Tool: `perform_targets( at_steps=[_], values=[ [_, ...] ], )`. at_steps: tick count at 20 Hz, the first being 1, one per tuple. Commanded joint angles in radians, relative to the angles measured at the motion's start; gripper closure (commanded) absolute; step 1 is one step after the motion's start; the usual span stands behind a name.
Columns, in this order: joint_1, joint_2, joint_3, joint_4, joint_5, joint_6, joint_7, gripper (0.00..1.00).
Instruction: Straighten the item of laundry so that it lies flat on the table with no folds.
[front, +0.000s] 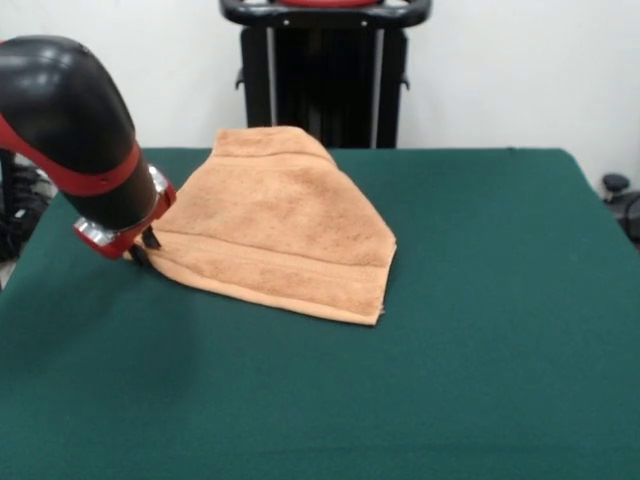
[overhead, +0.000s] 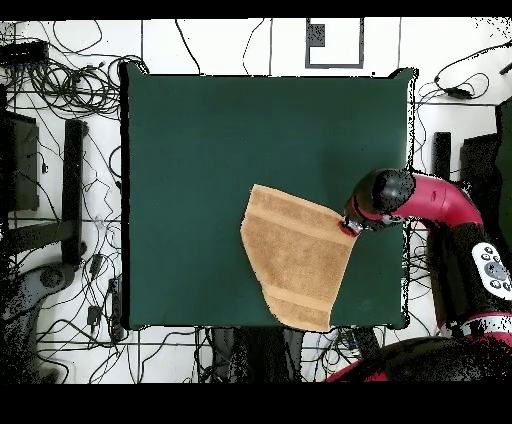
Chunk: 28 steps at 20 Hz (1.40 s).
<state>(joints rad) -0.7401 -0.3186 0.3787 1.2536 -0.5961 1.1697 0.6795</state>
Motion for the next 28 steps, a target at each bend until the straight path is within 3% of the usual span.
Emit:
perform_targets(
  at_steps=[1, 28],
  values=[
    [0.011, -0.046, 0.12, -0.018, -0.067, -0.103, -0.269, 1.0],
    [0.004, 0.023, 0.172, -0.129, -0.115, -0.07, -0.347, 1.0]
  ],
)
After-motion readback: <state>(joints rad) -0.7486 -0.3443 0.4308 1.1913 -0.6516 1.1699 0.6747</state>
